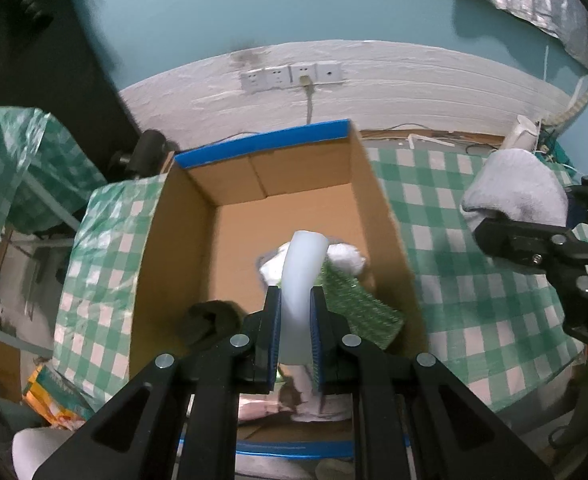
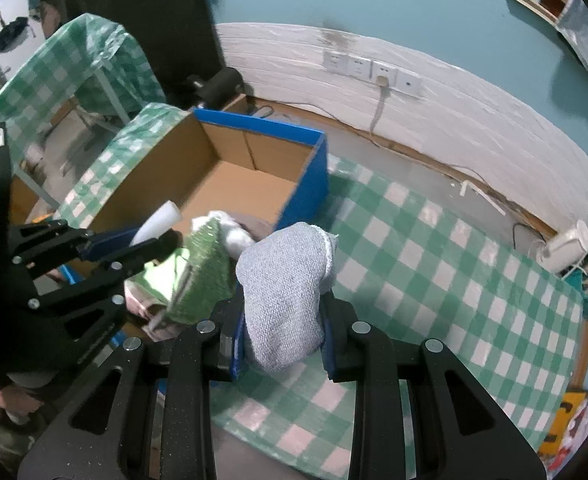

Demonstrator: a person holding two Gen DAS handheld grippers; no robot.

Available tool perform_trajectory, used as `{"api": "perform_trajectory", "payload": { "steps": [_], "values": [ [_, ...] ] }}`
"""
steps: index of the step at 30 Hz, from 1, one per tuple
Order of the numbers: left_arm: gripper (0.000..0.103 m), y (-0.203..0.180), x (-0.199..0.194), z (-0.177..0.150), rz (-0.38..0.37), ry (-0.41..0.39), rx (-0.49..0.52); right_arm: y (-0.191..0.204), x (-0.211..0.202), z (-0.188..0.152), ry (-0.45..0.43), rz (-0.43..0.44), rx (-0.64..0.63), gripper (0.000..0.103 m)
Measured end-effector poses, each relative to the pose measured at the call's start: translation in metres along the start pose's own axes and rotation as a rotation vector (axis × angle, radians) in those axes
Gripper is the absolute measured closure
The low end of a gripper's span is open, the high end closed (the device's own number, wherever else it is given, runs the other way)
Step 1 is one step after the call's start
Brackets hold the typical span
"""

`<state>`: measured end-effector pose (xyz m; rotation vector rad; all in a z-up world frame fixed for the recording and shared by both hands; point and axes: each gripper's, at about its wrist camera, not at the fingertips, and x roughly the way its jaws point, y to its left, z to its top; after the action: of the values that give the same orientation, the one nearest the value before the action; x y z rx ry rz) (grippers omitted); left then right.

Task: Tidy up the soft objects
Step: 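Carry the foam tube in the left tool while the right tool carries the sock, then lower the foam tube and light-blue sock into the box and open both tools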

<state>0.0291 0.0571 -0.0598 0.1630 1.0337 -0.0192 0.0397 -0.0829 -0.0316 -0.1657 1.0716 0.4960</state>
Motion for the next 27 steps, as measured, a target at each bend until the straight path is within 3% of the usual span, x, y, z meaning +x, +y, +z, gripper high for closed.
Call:
{"api": "perform_trajectory", "payload": {
  "steps": [20, 25, 27],
  "values": [
    [0.09, 0.042, 0.027, -0.011, 0.037, 0.067, -0.084, 0.038, 0.045, 0.018, 0.051, 0.094, -0.027, 0.075],
    [0.084, 0.047, 0.036, -0.014, 0.06, 0.094, -0.099, 0.049, 0.058, 0.022, 0.058, 0.124, -0.032, 0.074],
    [0.082, 0.05, 0.039, -0.015, 0.074, 0.108, -0.106, 0.053, 0.062, 0.022, 0.058, 0.129, -0.039, 0.069]
  ]
}}
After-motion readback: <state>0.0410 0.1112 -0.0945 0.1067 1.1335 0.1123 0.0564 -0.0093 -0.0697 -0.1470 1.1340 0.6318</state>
